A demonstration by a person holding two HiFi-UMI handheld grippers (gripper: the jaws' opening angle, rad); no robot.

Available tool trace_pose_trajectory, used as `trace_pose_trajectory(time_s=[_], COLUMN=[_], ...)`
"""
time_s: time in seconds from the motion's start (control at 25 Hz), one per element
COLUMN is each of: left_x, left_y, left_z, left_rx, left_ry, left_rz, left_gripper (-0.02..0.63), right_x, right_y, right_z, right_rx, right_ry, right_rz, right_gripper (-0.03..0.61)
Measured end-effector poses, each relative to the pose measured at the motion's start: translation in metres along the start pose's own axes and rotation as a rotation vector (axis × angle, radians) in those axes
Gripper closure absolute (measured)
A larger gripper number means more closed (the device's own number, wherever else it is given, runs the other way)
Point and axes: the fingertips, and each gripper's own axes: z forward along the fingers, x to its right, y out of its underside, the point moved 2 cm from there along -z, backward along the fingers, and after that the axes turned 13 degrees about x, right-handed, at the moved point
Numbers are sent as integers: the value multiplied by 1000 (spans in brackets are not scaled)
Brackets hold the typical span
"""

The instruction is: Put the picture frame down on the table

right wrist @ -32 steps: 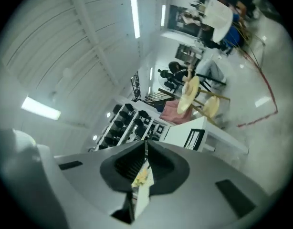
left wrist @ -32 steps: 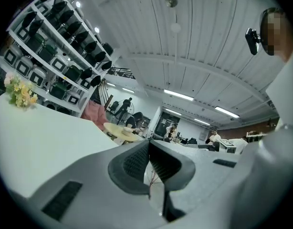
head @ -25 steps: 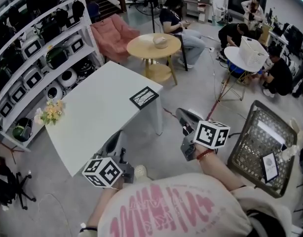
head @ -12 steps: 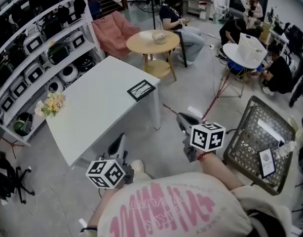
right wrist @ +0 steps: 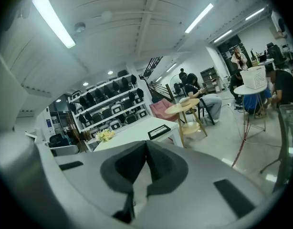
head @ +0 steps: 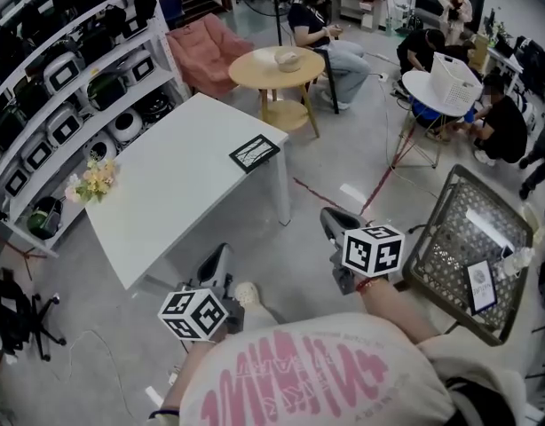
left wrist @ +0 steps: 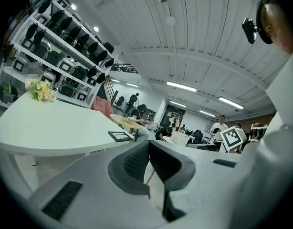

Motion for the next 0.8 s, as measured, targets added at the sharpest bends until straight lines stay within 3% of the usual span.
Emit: trace_pose_trajectory(time_s=[0.8], left_x=[-1], left_y=[41], left_z=[-24], left_rx=[-67], left_ry=[-37], left_rz=[-58], left_gripper=[611], right_x=[15], right_y=[49], right_z=[-29], right_rx=[-103], right_ry=[63], right_rz=[10], right_gripper=[572])
